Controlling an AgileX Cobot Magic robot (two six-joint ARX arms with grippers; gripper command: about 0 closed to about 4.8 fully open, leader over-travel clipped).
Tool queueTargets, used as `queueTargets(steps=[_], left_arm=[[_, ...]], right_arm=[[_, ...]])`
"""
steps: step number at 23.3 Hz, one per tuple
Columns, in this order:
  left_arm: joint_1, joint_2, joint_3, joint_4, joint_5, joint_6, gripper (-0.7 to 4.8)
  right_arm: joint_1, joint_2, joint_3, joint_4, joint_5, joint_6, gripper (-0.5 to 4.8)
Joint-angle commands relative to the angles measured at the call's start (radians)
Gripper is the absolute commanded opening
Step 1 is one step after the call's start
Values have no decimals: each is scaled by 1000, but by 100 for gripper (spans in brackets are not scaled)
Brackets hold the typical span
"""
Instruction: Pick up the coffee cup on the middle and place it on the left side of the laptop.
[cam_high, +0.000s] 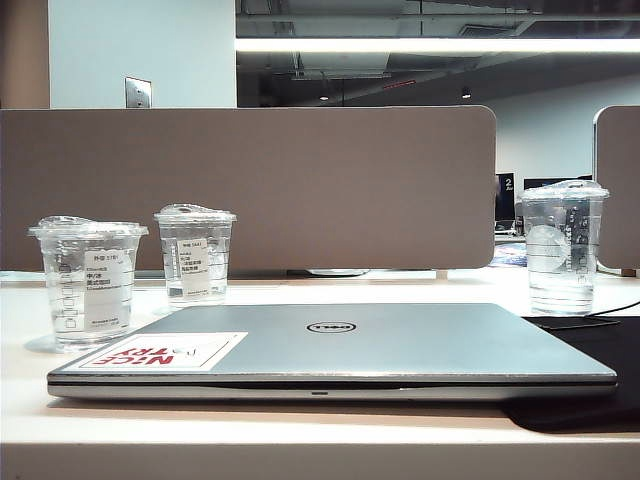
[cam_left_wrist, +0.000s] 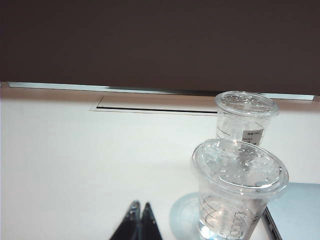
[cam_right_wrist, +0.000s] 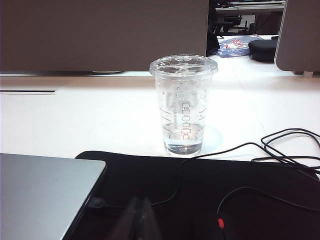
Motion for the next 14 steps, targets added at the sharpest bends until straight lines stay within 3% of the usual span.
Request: queueTargets(steps=[1,11,14], left_arm=[[1,0,3,12,1,-2,-5],[1,0,3,12,1,-2,-5],[1,0,3,13,5,-2,-5]], right_arm=[[1,-2,-4,17,1,1,-5],[2,-2,-4,18,2,1,-4],[142,2,-4,7,116,1,-5]])
